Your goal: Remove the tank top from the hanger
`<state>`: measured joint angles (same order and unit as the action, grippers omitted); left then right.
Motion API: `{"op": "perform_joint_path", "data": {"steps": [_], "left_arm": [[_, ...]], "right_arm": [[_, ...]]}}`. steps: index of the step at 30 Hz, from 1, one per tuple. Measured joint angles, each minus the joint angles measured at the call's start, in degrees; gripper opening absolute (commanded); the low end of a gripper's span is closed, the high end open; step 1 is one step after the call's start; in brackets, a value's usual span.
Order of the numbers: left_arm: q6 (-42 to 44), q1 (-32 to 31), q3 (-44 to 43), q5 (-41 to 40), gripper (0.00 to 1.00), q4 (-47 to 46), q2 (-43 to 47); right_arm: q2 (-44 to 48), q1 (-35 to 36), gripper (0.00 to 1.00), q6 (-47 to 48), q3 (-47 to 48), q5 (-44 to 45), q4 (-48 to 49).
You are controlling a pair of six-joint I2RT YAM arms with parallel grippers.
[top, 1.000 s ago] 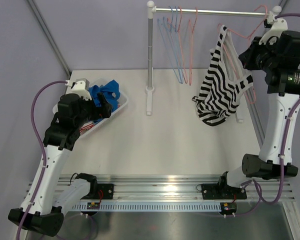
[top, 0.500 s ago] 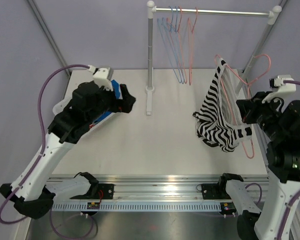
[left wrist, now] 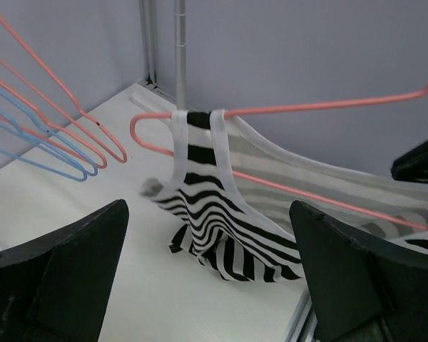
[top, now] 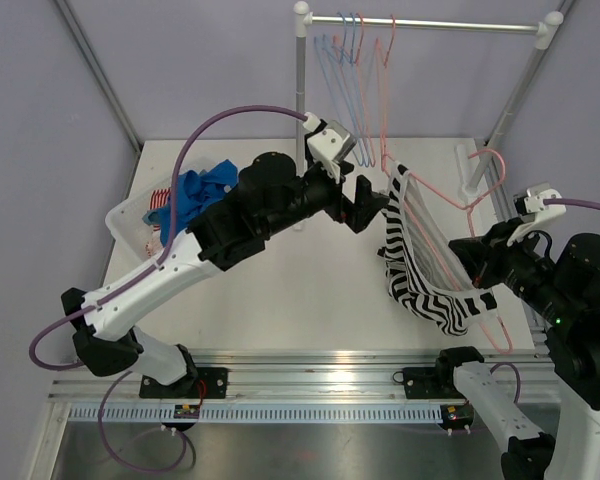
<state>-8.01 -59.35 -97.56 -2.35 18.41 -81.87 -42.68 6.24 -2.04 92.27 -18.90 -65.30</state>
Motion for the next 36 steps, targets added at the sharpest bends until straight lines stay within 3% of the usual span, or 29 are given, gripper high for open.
{"op": "perform_joint_path", "data": {"steps": [4,9,13,14,16,17,20,23,30,36], "left_arm": [[1.62,0.0,0.22,-1.16,0.98,-3.56,-2.47],[2.19,0.0,0.33,-2.67,0.9,-6.12,-5.16],[2.36,0.0,0.33,-2.86,0.7,-6.49,-6.75],[2.4,0.0,0.35,-2.95,0.58,-6.51,-7.04],[2.4,0.0,0.42,-3.23,0.47,-6.54,-7.5],[2.38,0.0,0.48,-3.54,0.33,-6.54,-7.74],[2.67,0.0,0.63,-4.72,0.2,-6.47,-8.46],[3.04,-0.17,1.09,-6.93,0.01,-6.34,-8.59],[1.33,0.35,10.23,-19.98,0.0,-3.87,-2.89],[-6.29,9.9,21.66,-25.94,0.0,0.39,10.6]], "right_arm": [[1.03,3.69,0.0,0.02,0.37,-0.37,-1.01],[1.14,5.9,0.0,0.04,0.42,-1.53,-1.01],[1.09,7.54,0.0,0.07,0.42,-0.85,-1.01],[1.07,7.82,0.0,0.07,0.42,-0.63,-1.01],[0.98,8.13,0.0,0.07,0.42,-0.22,-1.01],[0.94,8.2,0.0,0.07,0.42,-0.02,-1.01],[0.85,8.57,0.0,0.09,0.55,0.52,-1.01],[0.81,9.42,0.0,0.39,0.55,1.38,-1.01],[-2.47,19.26,0.0,4.59,-0.57,3.45,-0.87],[-8.87,32.81,0.0,10.73,-1.6,2.38,-0.02]]}}
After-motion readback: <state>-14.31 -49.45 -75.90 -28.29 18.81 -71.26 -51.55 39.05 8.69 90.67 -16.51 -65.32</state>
